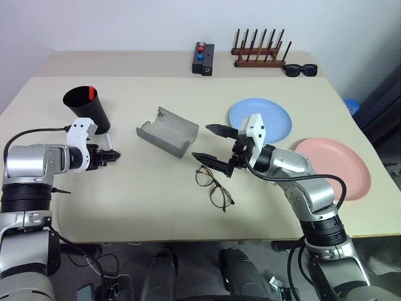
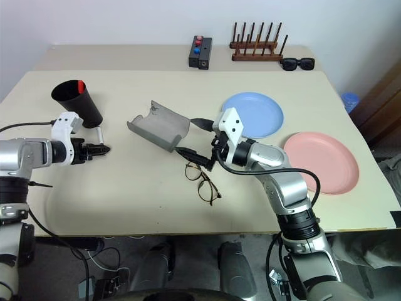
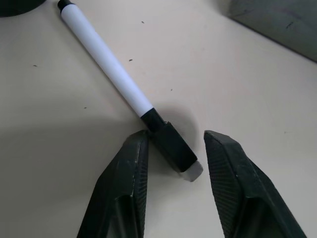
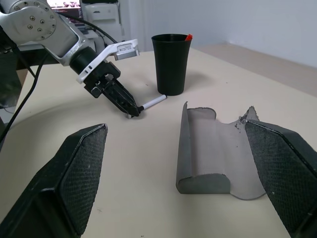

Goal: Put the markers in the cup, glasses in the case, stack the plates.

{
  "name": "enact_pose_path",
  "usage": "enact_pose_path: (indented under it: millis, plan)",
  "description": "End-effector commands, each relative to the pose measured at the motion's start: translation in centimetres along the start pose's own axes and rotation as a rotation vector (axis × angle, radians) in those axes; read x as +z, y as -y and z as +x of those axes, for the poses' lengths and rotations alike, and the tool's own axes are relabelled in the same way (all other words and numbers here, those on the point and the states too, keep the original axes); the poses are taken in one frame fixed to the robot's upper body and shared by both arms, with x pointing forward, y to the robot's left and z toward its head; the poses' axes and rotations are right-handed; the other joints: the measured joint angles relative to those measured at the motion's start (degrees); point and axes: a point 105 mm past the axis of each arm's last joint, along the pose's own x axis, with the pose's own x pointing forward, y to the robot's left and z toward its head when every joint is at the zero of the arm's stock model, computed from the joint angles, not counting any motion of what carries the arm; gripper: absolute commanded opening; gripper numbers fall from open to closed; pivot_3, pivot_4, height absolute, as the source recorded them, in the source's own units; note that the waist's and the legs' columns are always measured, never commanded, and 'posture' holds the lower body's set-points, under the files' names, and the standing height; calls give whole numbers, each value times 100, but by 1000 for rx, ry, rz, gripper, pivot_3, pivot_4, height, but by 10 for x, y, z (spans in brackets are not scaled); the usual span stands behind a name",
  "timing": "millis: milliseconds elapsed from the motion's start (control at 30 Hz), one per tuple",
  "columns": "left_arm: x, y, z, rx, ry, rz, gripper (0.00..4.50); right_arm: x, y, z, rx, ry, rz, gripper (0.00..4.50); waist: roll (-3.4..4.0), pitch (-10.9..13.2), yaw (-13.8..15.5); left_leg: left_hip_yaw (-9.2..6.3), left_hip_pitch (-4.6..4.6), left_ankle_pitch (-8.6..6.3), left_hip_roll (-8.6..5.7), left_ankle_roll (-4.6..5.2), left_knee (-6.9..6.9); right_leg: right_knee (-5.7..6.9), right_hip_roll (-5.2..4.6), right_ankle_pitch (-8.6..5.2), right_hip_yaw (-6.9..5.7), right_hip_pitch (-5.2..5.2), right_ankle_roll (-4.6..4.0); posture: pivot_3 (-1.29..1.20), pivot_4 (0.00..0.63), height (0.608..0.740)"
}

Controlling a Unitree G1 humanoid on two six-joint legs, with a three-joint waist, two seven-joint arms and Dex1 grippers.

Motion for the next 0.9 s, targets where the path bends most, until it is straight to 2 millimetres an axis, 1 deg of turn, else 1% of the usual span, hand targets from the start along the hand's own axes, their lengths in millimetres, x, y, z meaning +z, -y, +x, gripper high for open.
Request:
enact_pose_path:
  millis: [33, 100, 200, 267, 300, 467, 567, 633, 700, 767, 900]
  plan:
    - [-13, 5, 10, -23, -34, -24, 2047, 7, -4, 2, 19, 33, -28, 4500, 0, 0, 2, 0, 1, 0, 0, 0, 0, 1, 0, 0, 0, 0, 0, 0, 150, 740]
    - [-13, 6, 10, -29, -24, -26, 2047, 7, -4, 2, 20, 33, -29, 4500, 0, 0, 2, 0, 3, 0, 0, 0, 2, 2, 0, 0, 0, 2, 0, 0, 150, 740]
    - [-10, 7, 10, -34, 10, -32, 1183, 9, -4, 3, 22, 34, -31, 4500, 0, 0, 2, 0, 3, 0, 0, 0, 3, 1, 0, 0, 0, 2, 0, 0, 150, 740]
    - [-9, 7, 10, -30, 18, -30, 163, 9, -4, 3, 24, 34, -32, 4500, 0, 0, 2, 0, 2, 0, 0, 0, 2, 1, 0, 0, 0, 2, 0, 0, 150, 740]
    - [-9, 7, 10, -26, 21, -27, 70, 9, -4, 3, 24, 33, -33, 4500, 0, 0, 2, 0, 2, 0, 0, 0, 2, 1, 0, 0, 0, 2, 0, 0, 150, 740]
    - [-5, 4, 9, 20, 53, -15, 70, 10, -4, 3, 26, 29, -36, 4500, 0, 0, 4, -1, 3, 0, 0, 0, 3, 1, 0, 0, 0, 3, 0, 0, 150, 740]
    - [1, 5, 6, 45, 99, 27, 70, 10, -4, 2, 26, 28, -37, 4500, 0, 0, 4, -1, 3, 0, 0, 0, 4, 1, 0, 0, 0, 3, 0, 0, 150, 740]
    - [13, 13, 2, 32, 183, 96, 70, 10, -4, 2, 27, 26, -39, 4500, 0, 0, -1, -1, 3, 0, 0, 0, 4, 2, 0, 0, 0, 3, -1, 0, 150, 740]
    - [19, 21, -5, 22, 237, 141, 70, 10, -4, 1, 29, 25, -41, 4500, -4, 2, -7, -1, 1, 0, 0, 0, 4, 1, 0, 1, 0, 2, -1, 0, 150, 740]
    - [27, 23, -13, 40, 300, 171, 70, 11, -3, 1, 29, 26, -44, 4500, -6, 4, -18, -1, -3, 0, 0, 0, 3, -1, 0, 1, 0, -1, 0, 0, 150, 740]
    - [60, 28, -43, 152, 598, 298, 70, 18, 2, 3, 8, 49, -64, 4500, -6, 4, -38, -1, -3, 0, 2, 0, -1, -1, 0, 1, 0, -4, -1, 0, 150, 740]
